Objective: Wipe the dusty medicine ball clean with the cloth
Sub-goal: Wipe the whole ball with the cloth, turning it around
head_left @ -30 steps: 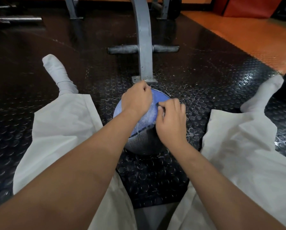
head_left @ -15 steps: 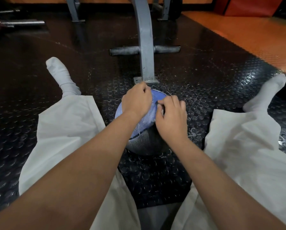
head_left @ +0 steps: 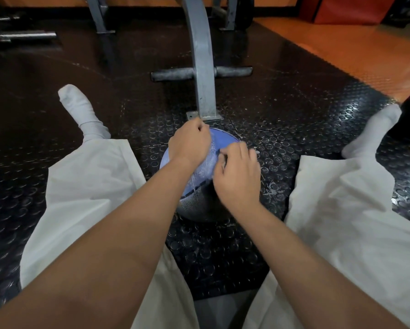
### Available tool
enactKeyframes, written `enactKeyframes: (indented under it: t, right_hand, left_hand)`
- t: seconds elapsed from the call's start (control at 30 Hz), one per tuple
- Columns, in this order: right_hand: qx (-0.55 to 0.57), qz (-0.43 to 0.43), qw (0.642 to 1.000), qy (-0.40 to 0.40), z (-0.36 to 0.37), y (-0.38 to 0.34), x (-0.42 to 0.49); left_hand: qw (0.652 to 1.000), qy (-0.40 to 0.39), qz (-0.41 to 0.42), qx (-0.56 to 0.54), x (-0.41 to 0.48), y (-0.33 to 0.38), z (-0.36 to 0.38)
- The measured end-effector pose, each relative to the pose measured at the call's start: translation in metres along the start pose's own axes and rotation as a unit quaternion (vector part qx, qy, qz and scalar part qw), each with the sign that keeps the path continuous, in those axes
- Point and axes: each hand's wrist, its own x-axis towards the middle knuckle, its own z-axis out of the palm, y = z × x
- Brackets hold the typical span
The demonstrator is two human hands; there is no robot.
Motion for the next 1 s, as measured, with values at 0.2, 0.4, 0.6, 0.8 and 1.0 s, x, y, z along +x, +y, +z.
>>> enactKeyframes:
  t: [0.2,0.4,0.6,0.8,1.0]
  right_hand:
    - [-0.018,0.028,0.999,0.005,0.007,-0.003,0.013]
    - [-0.029,-0.062,0.998,0.004,0.007,0.003,-0.022]
    - [0.005,0.082,0.991,-0.103,-0.006,0.002,0.058]
    - [0.031,0.025,0.999,0.022,0.008,0.009,-0.001]
    - [0.103,0.0,0.994,0.045,0.01,0.021,-0.029]
  left_hand:
    - [0.999,0.019,-0.01,0.023,-0.002,0.002,0.001]
    - [1.0,-0.014,-0.012,0.014,0.003,0.0,-0.001]
    - [0.999,0.025,0.03,0.01,-0.011,0.002,0.002]
    - [1.0,0.008,0.014,0.015,-0.006,0.003,0.001]
    - [0.999,-0.022,0.013,0.03,-0.01,0.001,-0.003]
